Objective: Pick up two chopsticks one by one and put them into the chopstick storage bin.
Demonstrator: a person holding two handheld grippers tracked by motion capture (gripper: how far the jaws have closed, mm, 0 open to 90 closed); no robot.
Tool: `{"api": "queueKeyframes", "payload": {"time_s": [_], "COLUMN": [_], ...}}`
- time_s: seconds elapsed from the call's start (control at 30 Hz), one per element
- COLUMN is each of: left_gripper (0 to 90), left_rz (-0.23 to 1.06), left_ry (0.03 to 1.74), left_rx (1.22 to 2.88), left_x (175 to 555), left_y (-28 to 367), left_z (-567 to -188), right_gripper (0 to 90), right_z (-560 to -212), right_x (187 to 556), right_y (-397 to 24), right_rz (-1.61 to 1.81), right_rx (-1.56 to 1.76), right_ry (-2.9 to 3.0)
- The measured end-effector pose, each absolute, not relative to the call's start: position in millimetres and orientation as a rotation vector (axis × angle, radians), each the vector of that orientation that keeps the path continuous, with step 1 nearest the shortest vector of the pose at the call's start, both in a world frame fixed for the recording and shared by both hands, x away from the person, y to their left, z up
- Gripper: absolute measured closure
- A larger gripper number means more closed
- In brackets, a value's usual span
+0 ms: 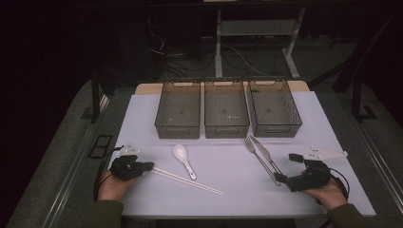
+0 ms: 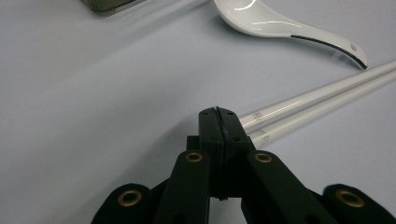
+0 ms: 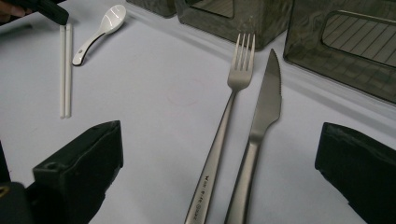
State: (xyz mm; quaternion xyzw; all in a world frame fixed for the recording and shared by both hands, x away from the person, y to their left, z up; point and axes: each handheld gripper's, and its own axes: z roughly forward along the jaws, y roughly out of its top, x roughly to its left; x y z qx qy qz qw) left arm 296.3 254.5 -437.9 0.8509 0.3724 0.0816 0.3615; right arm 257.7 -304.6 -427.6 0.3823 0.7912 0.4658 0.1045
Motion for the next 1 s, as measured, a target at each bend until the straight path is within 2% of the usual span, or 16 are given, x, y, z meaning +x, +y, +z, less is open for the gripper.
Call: {"api": "queueKeyframes", "payload": {"time_s": [0.63,0.73,0.77,1.0], "left_gripper": [88.2,85.1,83.6,74.6], "left_rz": [0.201,0.201,0.193,0.107], "left_ry": [0.926,0.884,0.823,0.653], "left_rx": [2.187,2.159,2.164,2.25], "left_x": [287.1,284.5,282.8,283.0], "left_y": [255.9,254.8,251.3,234.8], "left_z": [-435.2,-429.6,-426.6,-431.8], "right_gripper": [1.0,1.0,1.0,1.0], "right_z": [-427.7,-427.6,-427.7,-427.8], "right_x": [257.5,257.4,257.4,257.4], "right_y": [-305.1,-305.1,-305.1,-304.5], "right_rz": [1.373,1.373,1.373,1.372], "right_rx": [1.127,1.127,1.127,1.129], "right_ry": [2.334,2.335,2.335,2.337]}}
